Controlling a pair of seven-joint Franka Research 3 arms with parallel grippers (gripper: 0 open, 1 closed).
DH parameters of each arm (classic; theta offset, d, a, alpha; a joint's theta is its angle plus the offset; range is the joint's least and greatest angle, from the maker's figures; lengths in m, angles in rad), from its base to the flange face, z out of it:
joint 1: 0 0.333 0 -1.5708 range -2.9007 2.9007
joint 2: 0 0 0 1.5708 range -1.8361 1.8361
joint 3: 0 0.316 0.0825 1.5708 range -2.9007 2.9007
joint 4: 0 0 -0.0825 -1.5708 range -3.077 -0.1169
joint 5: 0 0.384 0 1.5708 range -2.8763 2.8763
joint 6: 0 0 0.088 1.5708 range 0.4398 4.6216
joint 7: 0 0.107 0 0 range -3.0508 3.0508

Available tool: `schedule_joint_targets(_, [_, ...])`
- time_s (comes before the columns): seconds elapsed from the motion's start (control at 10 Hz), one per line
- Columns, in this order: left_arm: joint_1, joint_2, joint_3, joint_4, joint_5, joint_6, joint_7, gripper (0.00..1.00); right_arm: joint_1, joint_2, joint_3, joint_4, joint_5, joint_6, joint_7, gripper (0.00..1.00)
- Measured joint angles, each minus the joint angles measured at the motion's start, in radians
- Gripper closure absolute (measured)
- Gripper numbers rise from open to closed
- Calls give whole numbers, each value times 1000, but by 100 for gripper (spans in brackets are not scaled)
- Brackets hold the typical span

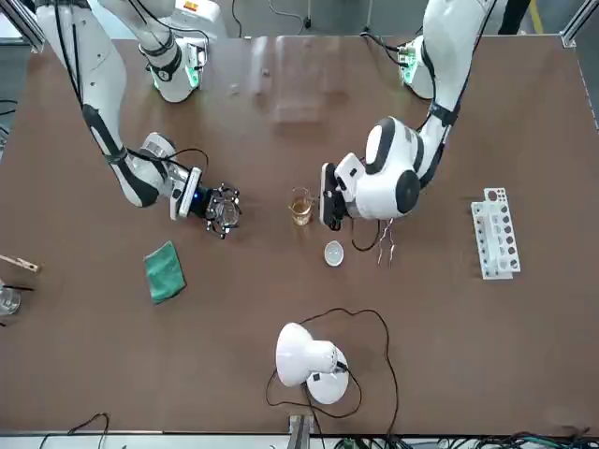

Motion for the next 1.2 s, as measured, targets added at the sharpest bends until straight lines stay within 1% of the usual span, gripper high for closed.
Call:
schedule_joint_targets(0.1, [-21, 2, 0, 0, 39, 9, -40, 79, 0, 0, 9, 0, 0, 0, 0, 62])
schedule_joint_targets(0.3, [-44, 3, 0, 11, 178, 20, -156, 79, 8, 0, 22, 0, 1, -2, 1, 62])
schedule_joint_targets(0.7, [-70, 7, 0, 19, 292, 21, -279, 79, 53, 0, 26, 3, -10, 1, -1, 62])
schedule_joint_targets(0.9, [-90, 8, 1, 22, 324, 21, -331, 79, 56, 0, 25, 11, -64, 25, -2, 62])
schedule_joint_targets(1.1, [-107, 19, 0, 38, 418, 22, -413, 79, 57, -1, 25, 22, -126, 62, -2, 62])
schedule_joint_targets(1.2, [-114, 29, 0, 54, 448, 22, -441, 79, 60, -1, 26, 23, -148, 65, -2, 62])
